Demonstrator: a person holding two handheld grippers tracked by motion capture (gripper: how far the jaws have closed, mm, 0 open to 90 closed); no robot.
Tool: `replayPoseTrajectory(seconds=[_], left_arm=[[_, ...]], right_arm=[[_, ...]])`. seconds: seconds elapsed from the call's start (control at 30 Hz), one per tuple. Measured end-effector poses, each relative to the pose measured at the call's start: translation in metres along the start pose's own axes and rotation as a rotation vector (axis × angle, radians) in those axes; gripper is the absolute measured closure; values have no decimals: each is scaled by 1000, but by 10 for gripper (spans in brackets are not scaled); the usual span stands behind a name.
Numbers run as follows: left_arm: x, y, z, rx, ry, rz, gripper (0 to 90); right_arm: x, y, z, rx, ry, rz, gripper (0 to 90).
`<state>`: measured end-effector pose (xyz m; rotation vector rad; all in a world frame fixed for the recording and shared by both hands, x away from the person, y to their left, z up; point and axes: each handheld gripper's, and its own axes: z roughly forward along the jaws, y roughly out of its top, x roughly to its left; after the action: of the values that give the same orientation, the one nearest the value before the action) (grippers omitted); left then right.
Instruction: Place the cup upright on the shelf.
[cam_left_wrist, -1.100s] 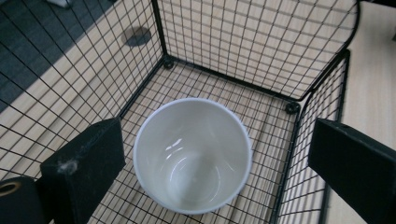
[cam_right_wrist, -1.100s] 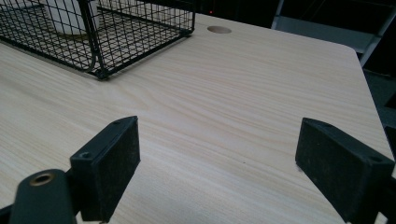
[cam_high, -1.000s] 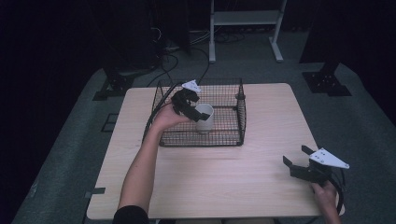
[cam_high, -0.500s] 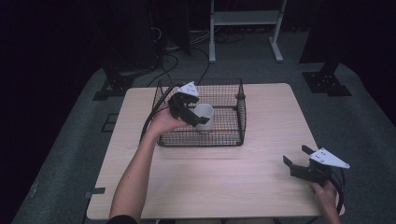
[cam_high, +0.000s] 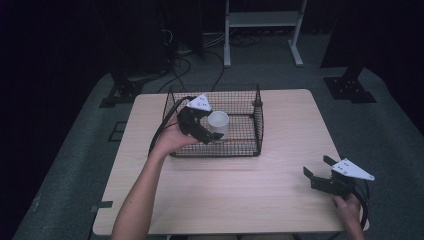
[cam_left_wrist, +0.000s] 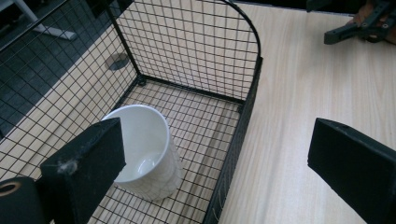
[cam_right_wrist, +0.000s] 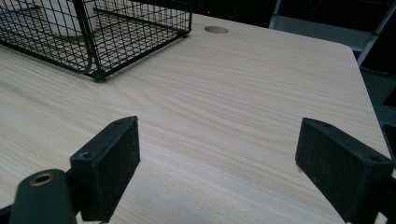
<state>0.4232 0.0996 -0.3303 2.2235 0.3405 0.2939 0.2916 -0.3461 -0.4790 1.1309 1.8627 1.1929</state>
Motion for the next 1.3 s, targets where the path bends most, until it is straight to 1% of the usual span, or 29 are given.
replayPoseTrajectory(seconds=[0.1, 0.2, 0.23, 0.3, 0.4, 0.5, 0.53, 0.6, 0.73, 0.87, 0.9, 1.1, 1.3], left_arm=[[-5, 0, -3, -9, 4, 9, 33], [-8, -1, -5, -13, 1, 1, 28], [-11, -1, -6, -12, 2, 8, 27], [-14, -2, -9, -26, 2, 9, 27], [-18, -4, -11, -34, 3, 12, 27], [-22, -5, -13, -31, 6, 18, 26], [-24, -4, -14, -37, 0, 16, 25], [-29, -3, -17, -52, 7, 26, 25], [-37, -3, -18, -50, 3, 46, 25], [-43, -6, -19, -50, 1, 48, 25], [-44, -7, -19, -43, 5, 51, 25], [-49, -17, -21, -39, 6, 40, 25], [-59, -23, -23, -35, 12, 57, 25]], right_arm=[[0, 0, 0, 0, 0, 3, 131], [0, 0, 0, 0, -1, 3, 131], [0, 0, 0, 1, -2, 3, 131], [0, 0, 0, 1, -2, 4, 131], [0, 0, 0, 2, -2, 4, 131], [0, 0, 0, 3, -2, 5, 131], [0, 0, 0, 4, -2, 5, 131], [0, 0, 0, 4, -3, 4, 131], [0, 0, 0, 5, -2, 5, 131], [0, 0, 0, 6, -3, 6, 131], [0, 0, 0, 6, -3, 5, 131], [0, 0, 0, 5, -3, 5, 131], [0, 0, 0, 5, -4, 5, 131]])
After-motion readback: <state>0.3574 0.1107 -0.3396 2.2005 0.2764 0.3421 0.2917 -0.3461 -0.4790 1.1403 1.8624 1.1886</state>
